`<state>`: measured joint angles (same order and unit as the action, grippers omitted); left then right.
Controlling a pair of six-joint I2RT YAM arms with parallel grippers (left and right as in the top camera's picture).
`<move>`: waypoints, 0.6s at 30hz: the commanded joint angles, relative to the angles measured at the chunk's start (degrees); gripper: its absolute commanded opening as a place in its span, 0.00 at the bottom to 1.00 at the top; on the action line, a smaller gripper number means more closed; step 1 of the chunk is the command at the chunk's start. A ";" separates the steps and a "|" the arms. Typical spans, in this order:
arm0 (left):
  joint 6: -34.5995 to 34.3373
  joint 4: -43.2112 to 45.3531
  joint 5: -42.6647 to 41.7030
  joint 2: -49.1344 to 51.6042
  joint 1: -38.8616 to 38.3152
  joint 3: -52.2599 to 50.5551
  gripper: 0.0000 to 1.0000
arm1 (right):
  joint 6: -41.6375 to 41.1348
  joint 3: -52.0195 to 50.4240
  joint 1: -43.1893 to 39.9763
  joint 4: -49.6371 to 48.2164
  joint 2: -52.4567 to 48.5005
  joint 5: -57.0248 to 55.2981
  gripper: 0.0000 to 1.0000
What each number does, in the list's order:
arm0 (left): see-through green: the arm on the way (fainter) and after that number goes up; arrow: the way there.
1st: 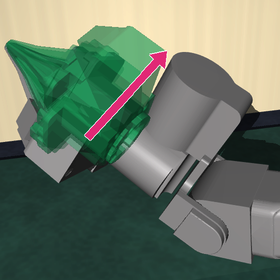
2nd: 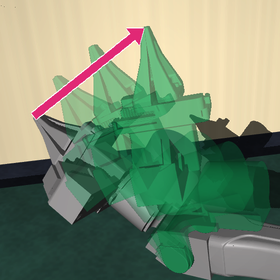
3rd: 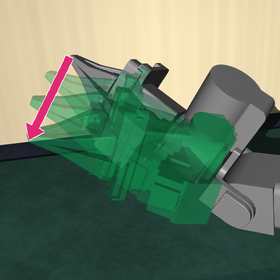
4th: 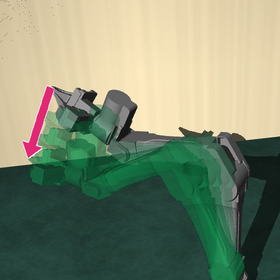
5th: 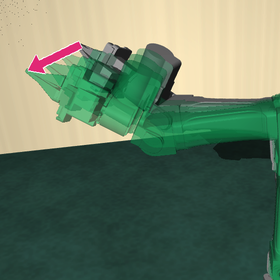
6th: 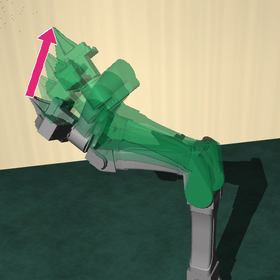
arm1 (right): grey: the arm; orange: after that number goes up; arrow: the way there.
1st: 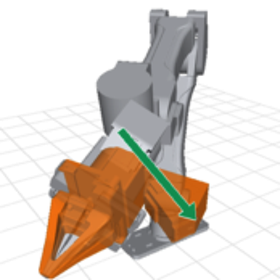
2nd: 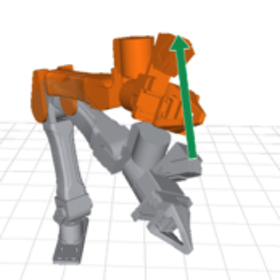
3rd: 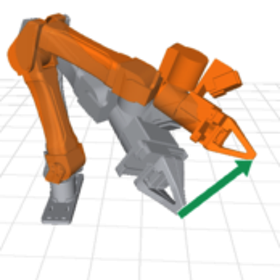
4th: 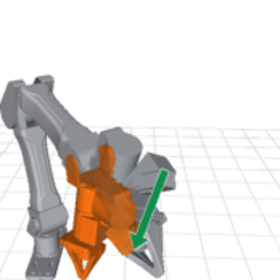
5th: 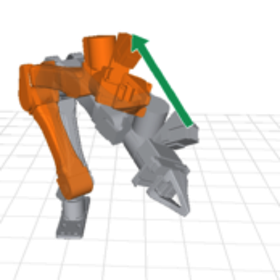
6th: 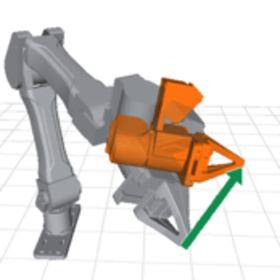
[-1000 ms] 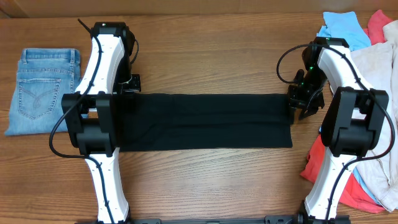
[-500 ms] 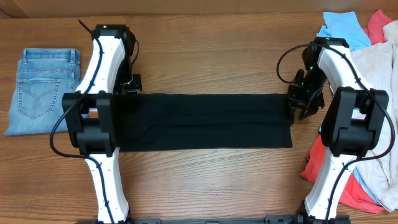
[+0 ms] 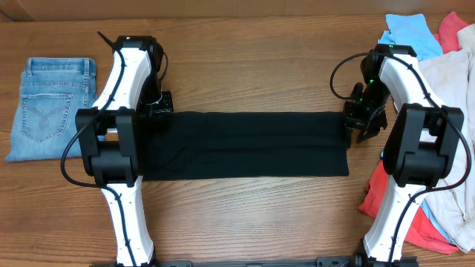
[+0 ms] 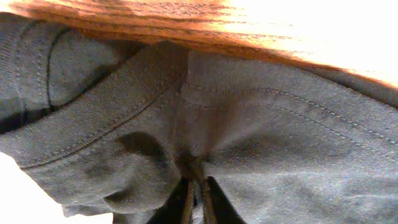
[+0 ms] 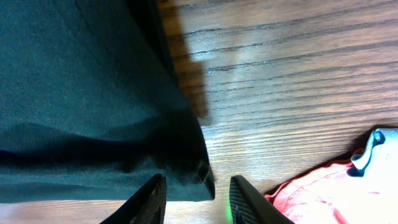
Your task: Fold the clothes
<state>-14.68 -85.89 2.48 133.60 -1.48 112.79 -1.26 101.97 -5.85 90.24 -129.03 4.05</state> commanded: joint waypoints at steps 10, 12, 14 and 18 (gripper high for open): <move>4.48 -6.97 -1.97 -2.27 0.26 -0.28 0.04 | 0.24 -0.15 0.35 0.04 2.25 -0.42 0.37; 4.61 -9.33 -1.90 -2.29 0.28 -0.28 0.04 | 0.24 -0.15 0.35 0.04 2.25 -0.52 0.37; 4.61 -11.02 -1.51 -2.29 0.37 -0.37 0.04 | 0.24 -0.15 0.35 0.07 2.25 -0.55 0.37; 1.73 -11.02 0.07 -2.89 0.37 -0.61 0.04 | 0.26 -0.15 0.35 0.11 2.25 -0.55 0.37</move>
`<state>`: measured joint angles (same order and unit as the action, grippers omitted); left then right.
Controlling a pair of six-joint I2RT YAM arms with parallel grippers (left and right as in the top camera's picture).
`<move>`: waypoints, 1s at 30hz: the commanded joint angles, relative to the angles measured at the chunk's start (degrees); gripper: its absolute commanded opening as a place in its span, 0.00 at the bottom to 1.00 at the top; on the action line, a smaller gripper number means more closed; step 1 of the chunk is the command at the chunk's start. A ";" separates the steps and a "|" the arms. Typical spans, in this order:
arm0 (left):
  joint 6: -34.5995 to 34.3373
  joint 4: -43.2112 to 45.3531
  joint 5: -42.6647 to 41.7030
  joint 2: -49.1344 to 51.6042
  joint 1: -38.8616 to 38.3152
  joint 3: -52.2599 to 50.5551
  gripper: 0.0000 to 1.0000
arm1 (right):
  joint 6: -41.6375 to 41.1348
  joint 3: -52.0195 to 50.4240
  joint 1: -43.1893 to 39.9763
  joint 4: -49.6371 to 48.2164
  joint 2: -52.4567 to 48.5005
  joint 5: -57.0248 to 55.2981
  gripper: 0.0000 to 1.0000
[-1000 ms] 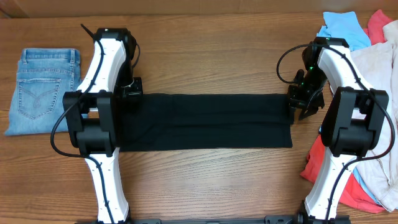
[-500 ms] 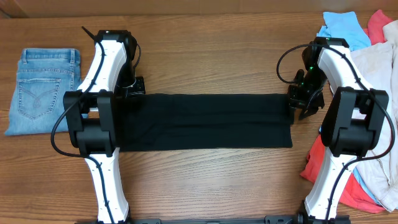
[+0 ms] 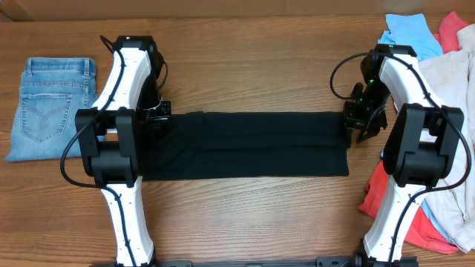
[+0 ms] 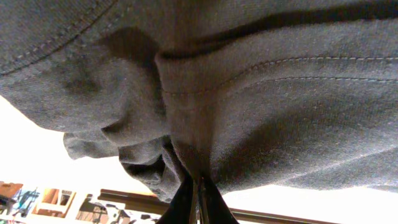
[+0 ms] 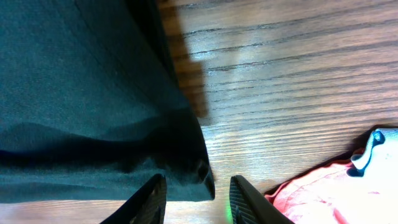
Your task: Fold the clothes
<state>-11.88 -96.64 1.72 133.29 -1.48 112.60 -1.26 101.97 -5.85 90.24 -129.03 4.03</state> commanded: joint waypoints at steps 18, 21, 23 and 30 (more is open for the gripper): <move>-10.47 2.51 15.26 -3.72 0.72 -13.42 0.04 | 0.24 -0.15 0.35 -0.22 2.25 -1.57 0.38; -10.58 5.27 15.15 -3.87 0.70 -12.66 0.04 | 0.24 -0.15 0.35 -0.22 2.25 -1.57 0.37; -10.95 6.71 15.15 -3.87 0.70 -11.76 0.04 | 0.24 -0.15 0.35 -0.20 2.25 -1.55 0.37; -10.91 7.93 15.04 -3.89 0.63 -8.17 0.10 | 0.24 -0.15 0.35 -0.13 2.25 -1.49 0.37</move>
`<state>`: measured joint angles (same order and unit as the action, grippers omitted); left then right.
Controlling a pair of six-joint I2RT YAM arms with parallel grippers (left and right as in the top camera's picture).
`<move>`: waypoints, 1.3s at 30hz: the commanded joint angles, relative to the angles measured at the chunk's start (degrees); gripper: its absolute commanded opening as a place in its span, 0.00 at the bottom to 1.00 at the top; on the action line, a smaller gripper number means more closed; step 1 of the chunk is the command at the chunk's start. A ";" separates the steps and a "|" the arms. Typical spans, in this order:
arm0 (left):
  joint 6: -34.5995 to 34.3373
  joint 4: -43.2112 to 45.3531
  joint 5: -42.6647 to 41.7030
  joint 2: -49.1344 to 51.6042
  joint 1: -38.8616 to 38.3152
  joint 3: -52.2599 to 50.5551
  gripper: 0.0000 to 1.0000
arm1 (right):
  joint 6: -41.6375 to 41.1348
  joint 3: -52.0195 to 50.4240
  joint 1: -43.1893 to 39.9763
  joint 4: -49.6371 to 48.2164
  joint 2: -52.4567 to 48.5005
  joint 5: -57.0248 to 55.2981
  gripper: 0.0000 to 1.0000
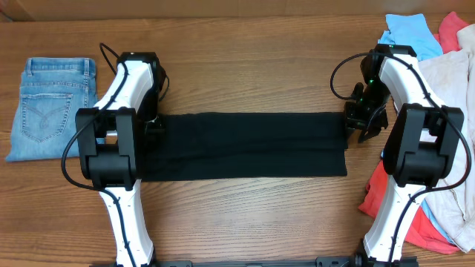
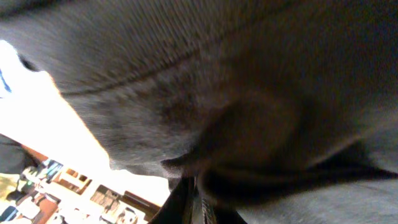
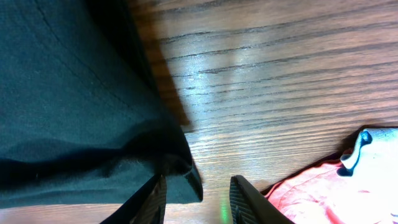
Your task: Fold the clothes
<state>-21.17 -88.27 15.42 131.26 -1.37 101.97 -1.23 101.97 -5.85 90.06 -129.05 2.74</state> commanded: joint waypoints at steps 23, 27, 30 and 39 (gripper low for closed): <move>-1.55 -0.22 -5.55 -18.49 -0.92 8.85 0.62 | 12.20 -2.40 -6.75 -2.03 2.27 17.46 0.51; -1.55 -0.31 -6.71 -18.49 -0.92 8.76 0.62 | 12.11 -6.29 -6.69 -5.57 2.23 17.51 0.53; -1.53 -0.09 -7.15 -18.47 -0.92 8.76 0.62 | 11.91 -9.97 -6.12 -8.76 2.16 17.57 0.53; -1.11 0.07 -7.15 -18.47 -0.92 8.76 0.62 | 11.76 -18.93 -2.47 -15.82 2.16 22.43 0.50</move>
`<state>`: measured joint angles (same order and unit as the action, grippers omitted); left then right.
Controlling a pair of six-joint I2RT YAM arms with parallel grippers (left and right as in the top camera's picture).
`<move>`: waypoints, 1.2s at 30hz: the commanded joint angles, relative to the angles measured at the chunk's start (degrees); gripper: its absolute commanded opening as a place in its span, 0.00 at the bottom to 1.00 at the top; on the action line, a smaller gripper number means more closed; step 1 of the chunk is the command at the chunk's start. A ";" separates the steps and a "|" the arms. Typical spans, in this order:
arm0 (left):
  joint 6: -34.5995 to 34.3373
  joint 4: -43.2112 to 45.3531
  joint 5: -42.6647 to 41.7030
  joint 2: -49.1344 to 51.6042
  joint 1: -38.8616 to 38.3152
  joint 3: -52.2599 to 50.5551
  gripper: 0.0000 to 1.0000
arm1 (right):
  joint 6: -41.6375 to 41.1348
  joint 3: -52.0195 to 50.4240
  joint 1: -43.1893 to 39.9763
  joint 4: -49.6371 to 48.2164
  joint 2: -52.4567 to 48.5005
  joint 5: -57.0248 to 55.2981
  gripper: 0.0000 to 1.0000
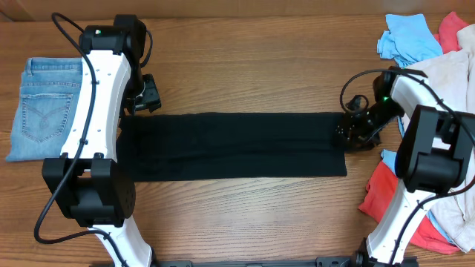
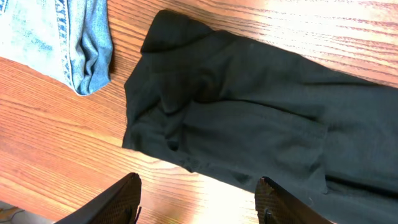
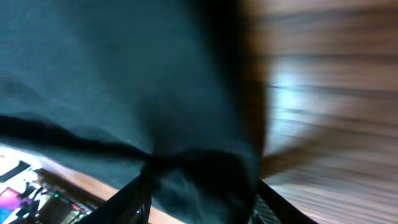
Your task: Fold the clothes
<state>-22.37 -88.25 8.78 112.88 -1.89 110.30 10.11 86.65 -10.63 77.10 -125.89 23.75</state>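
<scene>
A long black garment (image 1: pixel 237 144) lies flat across the middle of the table. Its rumpled left end (image 2: pixel 186 118) shows in the left wrist view. My left gripper (image 1: pixel 141 95) hangs open above and behind that end, and nothing is between its fingers in the left wrist view (image 2: pixel 198 186). My right gripper (image 1: pixel 350 133) is down at the garment's right end. The right wrist view is blurred. There the gripper (image 3: pixel 199 193) stands open, its fingers wide apart with dark cloth (image 3: pixel 124 93) bunched between them.
Folded blue jeans (image 1: pixel 50 107) lie at the far left, and their edge (image 2: pixel 62 37) lies close to the garment's left end. A pile of loose clothes (image 1: pixel 445 59) in blue, red and cream fills the right edge, just beyond the right arm.
My left gripper has let go of the garment's left end and now stands open, raised and farther back. My right gripper has moved onto the right end, with cloth now between its open fingers.
At first my left gripper was shut on the garment's upper left corner, and my right stood open beside the right edge. The left kept its hold through the following moments. Now the left end lies farther left, the left gripper is free, and the right straddles the cloth.
</scene>
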 commanded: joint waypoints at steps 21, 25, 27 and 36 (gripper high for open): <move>0.94 -1.42 -0.48 -0.11 -0.33 0.44 0.60 | -8.48 7.34 -6.25 -2.86 0.09 -9.92 0.04; 0.96 -1.51 -0.48 -0.11 -0.33 0.44 0.61 | -9.55 15.61 -9.09 2.21 0.59 -13.29 0.04; 0.96 -1.42 -0.50 -0.11 -0.33 0.44 0.61 | -9.44 20.13 -9.16 6.10 0.59 -14.14 0.04; 0.96 -0.85 -0.92 -0.11 -0.33 0.44 0.61 | -8.63 27.52 2.16 14.60 1.90 -15.32 0.04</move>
<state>-22.17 -89.12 8.56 112.88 -1.89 110.30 1.48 112.68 -14.20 90.54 -125.47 9.41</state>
